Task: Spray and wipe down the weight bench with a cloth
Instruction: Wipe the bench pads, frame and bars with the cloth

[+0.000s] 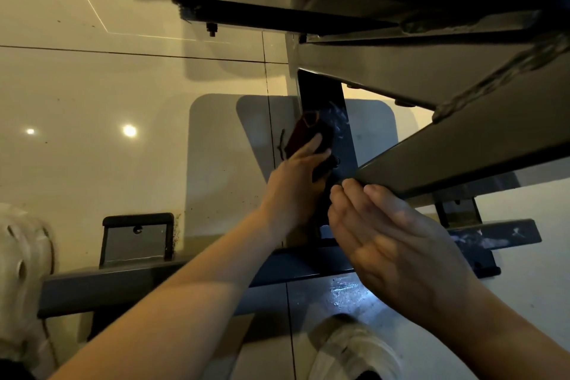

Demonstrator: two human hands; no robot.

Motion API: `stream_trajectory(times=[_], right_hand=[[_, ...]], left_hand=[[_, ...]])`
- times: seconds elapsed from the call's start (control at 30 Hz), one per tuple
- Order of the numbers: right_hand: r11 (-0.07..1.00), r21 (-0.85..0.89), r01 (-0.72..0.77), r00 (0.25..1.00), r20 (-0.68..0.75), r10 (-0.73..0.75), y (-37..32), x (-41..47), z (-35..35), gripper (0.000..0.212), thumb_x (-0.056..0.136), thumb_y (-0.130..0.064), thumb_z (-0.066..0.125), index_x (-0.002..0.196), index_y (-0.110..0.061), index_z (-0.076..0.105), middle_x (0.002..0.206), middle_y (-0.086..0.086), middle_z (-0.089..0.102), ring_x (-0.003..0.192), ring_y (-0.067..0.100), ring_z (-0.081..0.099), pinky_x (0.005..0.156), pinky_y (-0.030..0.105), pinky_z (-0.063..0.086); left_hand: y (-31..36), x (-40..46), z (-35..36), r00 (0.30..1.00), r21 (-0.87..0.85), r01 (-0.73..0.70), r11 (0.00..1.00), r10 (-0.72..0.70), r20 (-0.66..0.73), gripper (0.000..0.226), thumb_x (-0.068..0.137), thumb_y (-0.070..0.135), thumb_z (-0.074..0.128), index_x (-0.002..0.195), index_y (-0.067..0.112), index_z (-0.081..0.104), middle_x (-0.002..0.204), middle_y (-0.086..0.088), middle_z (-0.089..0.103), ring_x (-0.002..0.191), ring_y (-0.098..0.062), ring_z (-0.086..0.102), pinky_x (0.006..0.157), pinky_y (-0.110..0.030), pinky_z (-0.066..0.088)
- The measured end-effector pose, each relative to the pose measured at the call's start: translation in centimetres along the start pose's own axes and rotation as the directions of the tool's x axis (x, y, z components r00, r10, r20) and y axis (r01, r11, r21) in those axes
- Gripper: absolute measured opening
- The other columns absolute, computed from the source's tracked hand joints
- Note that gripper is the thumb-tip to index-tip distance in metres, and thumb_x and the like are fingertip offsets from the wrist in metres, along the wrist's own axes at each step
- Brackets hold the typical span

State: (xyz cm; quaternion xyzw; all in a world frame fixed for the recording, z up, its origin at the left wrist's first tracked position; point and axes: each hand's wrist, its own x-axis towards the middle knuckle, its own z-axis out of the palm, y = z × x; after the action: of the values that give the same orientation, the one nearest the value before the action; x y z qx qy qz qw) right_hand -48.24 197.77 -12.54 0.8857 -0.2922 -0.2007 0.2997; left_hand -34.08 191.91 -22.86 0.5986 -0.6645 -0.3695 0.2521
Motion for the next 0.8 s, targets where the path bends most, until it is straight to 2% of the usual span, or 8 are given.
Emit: stream_trajectory(times=[0.1, 0.27, 0.47, 0.6, 0.8], right_hand=[[1.0, 0.027, -0.003, 1.0, 0.023, 0.003, -0.2, -0.1, 0.1, 0.042, 0.097, -0.015, 0.029, 0.122, 0.004, 0.056, 0.126, 0.023, 0.06, 0.125, 0.036, 0.043, 0.115, 0.044, 0.009], [1.0, 0.022, -0.011, 0.999, 0.033, 0.011, 0.1, 0.0, -0.2, 0.046, 0.096, -0.015, 0.026, 0.12, 0.006, 0.059, 0.124, 0.025, 0.061, 0.122, 0.036, 0.047, 0.115, 0.044, 0.007], [0.997, -0.068, 0.038, 0.999, 0.023, -0.037, 0.0, -0.1, 0.4, 0.044, 0.093, -0.012, 0.029, 0.122, 0.01, 0.054, 0.125, 0.027, 0.059, 0.124, 0.04, 0.036, 0.116, 0.047, 0.002], [0.997, -0.075, 0.036, 0.999, -0.005, -0.036, 0.0, -0.3, 0.6, 0.042, 0.093, -0.014, 0.032, 0.122, 0.007, 0.054, 0.126, 0.025, 0.06, 0.125, 0.039, 0.038, 0.116, 0.046, 0.004], [0.999, -0.045, 0.008, 1.0, -0.009, -0.009, 0.0, 0.0, 0.0, 0.046, 0.087, -0.025, 0.052, 0.123, 0.004, 0.054, 0.125, 0.021, 0.062, 0.124, 0.034, 0.048, 0.116, 0.046, 0.007]], left_hand=[[-0.7, -1.7, 0.2, 1.0, -0.072, 0.011, 0.997, -0.01, 0.019, 0.044, 0.098, 0.022, 0.054, 0.141, 0.022, 0.047, 0.156, 0.013, 0.026, 0.137, -0.015, 0.04, 0.112, -0.034, 0.036], [-1.3, 2.1, -0.7, 0.999, 0.152, -0.048, 0.987, 0.046, 0.019, 0.046, 0.102, 0.032, 0.042, 0.148, 0.027, 0.037, 0.161, 0.009, 0.015, 0.137, -0.024, 0.04, 0.11, -0.042, 0.036], [-0.8, 8.9, -1.6, 0.997, 0.144, 0.03, 0.989, -0.02, -0.068, 0.045, 0.102, 0.031, 0.043, 0.146, 0.022, 0.041, 0.159, 0.001, 0.022, 0.133, -0.026, 0.042, 0.103, -0.035, 0.035], [-0.2, 6.9, -1.2, 0.996, 0.11, -0.011, 0.994, 0.02, -0.088, 0.042, 0.101, 0.027, 0.046, 0.142, 0.018, 0.047, 0.158, -0.002, 0.025, 0.131, -0.024, 0.045, 0.099, -0.03, 0.036], [-0.2, 0.1, -0.7, 0.999, 0.053, -0.022, 0.998, 0.02, 0.031, 0.039, 0.095, 0.02, 0.058, 0.134, 0.02, 0.057, 0.155, 0.006, 0.031, 0.138, -0.017, 0.038, 0.112, -0.034, 0.033]])
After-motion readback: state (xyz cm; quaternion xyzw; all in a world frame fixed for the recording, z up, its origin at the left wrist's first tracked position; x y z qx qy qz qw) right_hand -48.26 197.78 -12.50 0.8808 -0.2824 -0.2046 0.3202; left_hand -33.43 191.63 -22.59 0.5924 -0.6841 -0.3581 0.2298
